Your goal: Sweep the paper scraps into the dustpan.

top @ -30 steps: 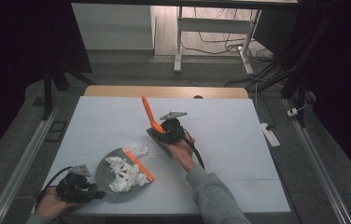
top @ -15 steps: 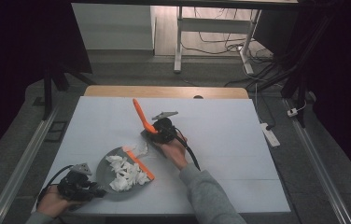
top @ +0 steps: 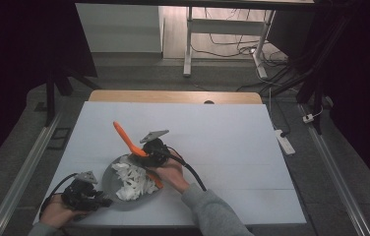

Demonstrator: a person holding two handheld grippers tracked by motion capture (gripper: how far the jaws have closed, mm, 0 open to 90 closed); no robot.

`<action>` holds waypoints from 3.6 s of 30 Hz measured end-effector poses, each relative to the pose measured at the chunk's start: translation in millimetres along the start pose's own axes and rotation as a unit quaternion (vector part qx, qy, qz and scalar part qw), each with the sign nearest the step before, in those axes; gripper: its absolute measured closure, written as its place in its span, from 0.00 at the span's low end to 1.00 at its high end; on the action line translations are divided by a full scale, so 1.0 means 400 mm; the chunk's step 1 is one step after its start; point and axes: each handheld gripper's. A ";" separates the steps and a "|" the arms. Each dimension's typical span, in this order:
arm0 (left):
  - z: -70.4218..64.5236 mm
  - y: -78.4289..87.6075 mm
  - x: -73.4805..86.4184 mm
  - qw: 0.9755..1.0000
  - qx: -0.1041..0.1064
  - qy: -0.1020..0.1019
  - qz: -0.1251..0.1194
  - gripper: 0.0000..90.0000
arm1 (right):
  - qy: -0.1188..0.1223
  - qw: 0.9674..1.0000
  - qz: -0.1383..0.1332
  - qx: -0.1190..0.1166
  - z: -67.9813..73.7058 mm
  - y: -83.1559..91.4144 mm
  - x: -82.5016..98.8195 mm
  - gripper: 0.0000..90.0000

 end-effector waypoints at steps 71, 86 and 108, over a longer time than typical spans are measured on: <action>0.001 -0.004 0.003 1.000 -0.003 -0.008 -0.008 0.69 | -0.060 0.997 0.001 0.040 -0.045 0.007 0.034 0.78; 0.002 0.000 0.011 0.999 -0.011 -0.015 -0.042 0.69 | -0.064 0.996 -0.062 0.029 -0.025 0.123 0.004 0.78; -0.010 0.016 0.005 0.994 -0.050 0.005 -0.101 0.69 | -0.089 0.989 -0.112 0.046 -0.156 0.306 0.078 0.78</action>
Point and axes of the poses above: each handheld gripper's, and its own axes: y roughly backward along the jaws, x roughly out of its underside, z roughly to its left, and after that the axes turned 12 degrees about x, right-handed
